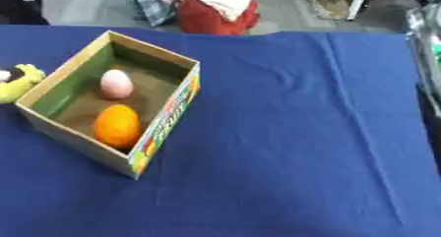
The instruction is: Pick up objects on the table and place them in the box.
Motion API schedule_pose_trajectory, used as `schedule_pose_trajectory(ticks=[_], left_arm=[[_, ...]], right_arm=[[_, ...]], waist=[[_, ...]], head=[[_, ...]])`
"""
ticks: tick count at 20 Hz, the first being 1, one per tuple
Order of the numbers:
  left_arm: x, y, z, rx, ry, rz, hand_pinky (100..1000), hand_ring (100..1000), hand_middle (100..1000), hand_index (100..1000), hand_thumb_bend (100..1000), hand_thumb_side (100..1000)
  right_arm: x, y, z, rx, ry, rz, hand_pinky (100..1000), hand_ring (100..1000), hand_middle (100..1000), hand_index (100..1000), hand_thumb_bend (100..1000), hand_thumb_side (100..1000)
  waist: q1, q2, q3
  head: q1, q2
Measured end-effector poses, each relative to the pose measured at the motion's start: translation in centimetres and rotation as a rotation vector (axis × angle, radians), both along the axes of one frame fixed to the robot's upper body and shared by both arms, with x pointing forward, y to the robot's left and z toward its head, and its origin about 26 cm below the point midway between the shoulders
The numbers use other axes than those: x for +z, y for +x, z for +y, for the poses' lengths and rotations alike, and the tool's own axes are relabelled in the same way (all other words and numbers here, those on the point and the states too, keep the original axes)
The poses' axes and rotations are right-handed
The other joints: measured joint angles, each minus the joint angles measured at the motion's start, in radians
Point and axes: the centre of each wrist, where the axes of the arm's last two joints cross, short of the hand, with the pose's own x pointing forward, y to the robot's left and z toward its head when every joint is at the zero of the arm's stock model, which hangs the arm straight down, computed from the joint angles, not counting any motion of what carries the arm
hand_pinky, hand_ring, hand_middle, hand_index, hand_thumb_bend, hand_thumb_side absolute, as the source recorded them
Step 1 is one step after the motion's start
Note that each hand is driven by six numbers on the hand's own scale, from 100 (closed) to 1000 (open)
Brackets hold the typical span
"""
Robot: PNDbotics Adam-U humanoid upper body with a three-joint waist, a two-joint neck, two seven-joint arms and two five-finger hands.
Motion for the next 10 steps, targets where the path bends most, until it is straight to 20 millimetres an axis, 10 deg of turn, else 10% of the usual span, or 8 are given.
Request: schedule_pose_trajectory(ticks=[5,10], left_arm=[[0.7,-0.4,0.7,0.051,0.021,0.085,644,911,870,969,374,481],[1.1,-0.5,1.3,0.077,0.063,0.177,691,948,930,1000,527,481]], right_arm=[[-1.1,0.0,-1.0,-0.034,0.027,0.013,603,761,722,886,606,947],[-1.8,0.0,-1.4,-0.052,0.041,0.026,599,756,718,884,606,949]], waist=[[0.002,-0.001,0.001],[0.006,-0.005,0.002]], head=[[0.013,0.0],[0.021,0.0]])
